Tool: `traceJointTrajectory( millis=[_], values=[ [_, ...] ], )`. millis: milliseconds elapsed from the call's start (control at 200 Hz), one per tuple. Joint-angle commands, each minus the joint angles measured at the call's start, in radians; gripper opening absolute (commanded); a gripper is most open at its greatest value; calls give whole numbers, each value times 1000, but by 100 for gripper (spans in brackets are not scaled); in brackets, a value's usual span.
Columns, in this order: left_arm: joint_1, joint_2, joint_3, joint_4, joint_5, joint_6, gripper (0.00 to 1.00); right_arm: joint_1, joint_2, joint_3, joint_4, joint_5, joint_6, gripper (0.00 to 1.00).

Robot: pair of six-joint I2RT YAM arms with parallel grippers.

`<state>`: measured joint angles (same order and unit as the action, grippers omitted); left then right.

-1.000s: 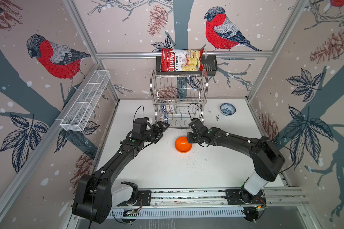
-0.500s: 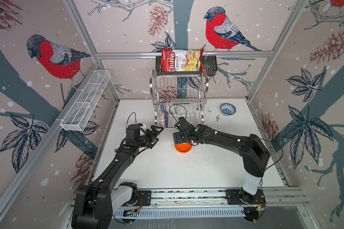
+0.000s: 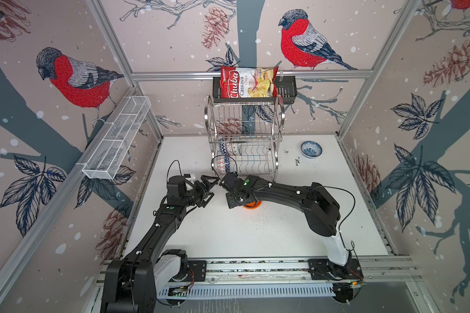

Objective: Load the bowls into the dish rack

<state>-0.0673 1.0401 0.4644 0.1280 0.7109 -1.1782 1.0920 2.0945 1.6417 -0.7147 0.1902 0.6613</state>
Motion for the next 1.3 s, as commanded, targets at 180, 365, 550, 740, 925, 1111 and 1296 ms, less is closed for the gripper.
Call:
traceJointTrajectory(
  millis=[180,365,550,740,925,1111,1296],
  values=[
    [-41,13,19,41,9,8,97,-3,51,41,-64,31,72,55],
    [-48,26,7,55,15,-14,97,-2,55,59,-77,65,86,43],
    [-58,55,28,58,13,-9,97,-8,32,29,-66,111,74,23],
    [-58,75,54,45,14,2,97,-24,27,7,-45,92,51,13],
    [-58,114,84,40,22,0,97,-31,-17,-17,11,56,27,7],
    [-55,147,120,33,21,8,97,-57,-107,-75,134,-48,-16,4],
    [-40,161,127,44,20,2,97,-120,-245,-207,354,-211,-23,2]
  ],
)
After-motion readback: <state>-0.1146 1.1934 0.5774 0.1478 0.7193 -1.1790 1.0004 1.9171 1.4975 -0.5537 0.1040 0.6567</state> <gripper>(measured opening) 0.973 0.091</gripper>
